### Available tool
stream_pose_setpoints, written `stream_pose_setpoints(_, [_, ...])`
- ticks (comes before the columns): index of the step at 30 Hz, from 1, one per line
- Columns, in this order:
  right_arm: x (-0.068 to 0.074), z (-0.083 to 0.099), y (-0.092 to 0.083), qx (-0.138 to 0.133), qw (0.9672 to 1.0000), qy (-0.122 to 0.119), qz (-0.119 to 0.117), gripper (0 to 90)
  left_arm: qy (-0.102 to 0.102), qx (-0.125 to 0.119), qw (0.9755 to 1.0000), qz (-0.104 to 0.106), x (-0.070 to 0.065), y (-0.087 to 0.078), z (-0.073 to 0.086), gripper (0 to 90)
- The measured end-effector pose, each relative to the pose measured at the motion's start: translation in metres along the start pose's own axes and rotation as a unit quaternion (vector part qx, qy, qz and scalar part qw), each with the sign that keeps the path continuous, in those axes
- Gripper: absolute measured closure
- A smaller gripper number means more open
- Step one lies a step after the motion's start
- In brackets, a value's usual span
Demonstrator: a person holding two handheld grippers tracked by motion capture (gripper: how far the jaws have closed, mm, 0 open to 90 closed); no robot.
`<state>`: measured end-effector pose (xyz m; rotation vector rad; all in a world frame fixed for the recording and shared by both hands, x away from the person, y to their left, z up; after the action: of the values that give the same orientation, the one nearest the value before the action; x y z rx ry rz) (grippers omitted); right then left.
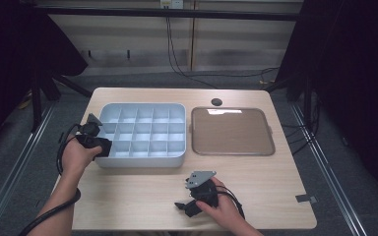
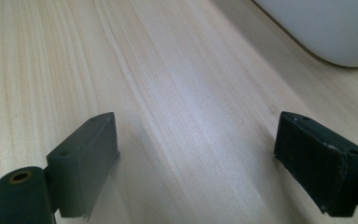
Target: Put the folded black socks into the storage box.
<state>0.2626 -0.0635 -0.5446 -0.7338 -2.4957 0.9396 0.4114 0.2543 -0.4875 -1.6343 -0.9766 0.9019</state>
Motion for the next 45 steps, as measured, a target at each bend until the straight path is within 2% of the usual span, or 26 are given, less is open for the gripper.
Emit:
stream_pose_setpoints(4, [0.0, 0.0, 0.0, 0.0, 1.0, 0.0, 0.0, 12.9, 0.003, -0.003, 1.0, 0.0, 0.0, -0.005, 0.001, 88.1])
stream_pose_setpoints(10, [0.0, 0.0, 0.0, -0.001, 1.0, 0.001, 0.0, 12.9, 0.006, -0.018, 0.9998, 0.003, -0.001, -0.018, 0.0, 79.8])
stream_pose_setpoints(16, [0.0, 0.0, 0.0, -0.001, 1.0, 0.001, 0.0, 12.9, 0.012, -0.028, 0.9995, 0.005, -0.003, -0.03, -0.001, 66.4])
stream_pose_setpoints(18, [0.0, 0.0, 0.0, 0.0, 1.0, 0.001, 0.0, 12.9, 0.004, -0.034, 0.9993, 0.013, -0.003, -0.034, -0.001, 61.1])
stream_pose_setpoints(20, [0.0, 0.0, 0.0, 0.0, 1.0, 0.001, 0.0, 12.9, 0.006, -0.04, 0.9991, 0.015, -0.002, -0.037, -0.001, 55.3])
stream_pose_setpoints(28, [0.0, 0.0, 0.0, 0.0, 1.0, 0.001, 0.0, 12.9, 0.023, -0.048, 0.9983, 0.021, -0.007, -0.046, 0.001, 39.6])
stream_pose_setpoints(32, [0.0, 0.0, 0.0, -0.001, 1.0, 0.0, -0.001, 12.9, 0.036, -0.049, 0.9978, 0.024, -0.009, -0.047, 0.003, 36.8])
stream_pose_setpoints(45, [0.0, 0.0, 0.0, -0.001, 1.0, -0.001, -0.001, 12.9, 0.056, -0.052, 0.9962, 0.042, -0.021, -0.048, 0.007, 30.8])
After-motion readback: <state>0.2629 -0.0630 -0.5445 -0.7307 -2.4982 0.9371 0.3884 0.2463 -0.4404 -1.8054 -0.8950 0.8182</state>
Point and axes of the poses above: each handheld gripper's, and its own axes: y roughly forward along the jaws, z roughly out of its underside, x roughly to its left, the point moved 5 cm from there along y, roughly forward along the jaws, and after that the axes turned 10 degrees about y, right-handed, at the moved point
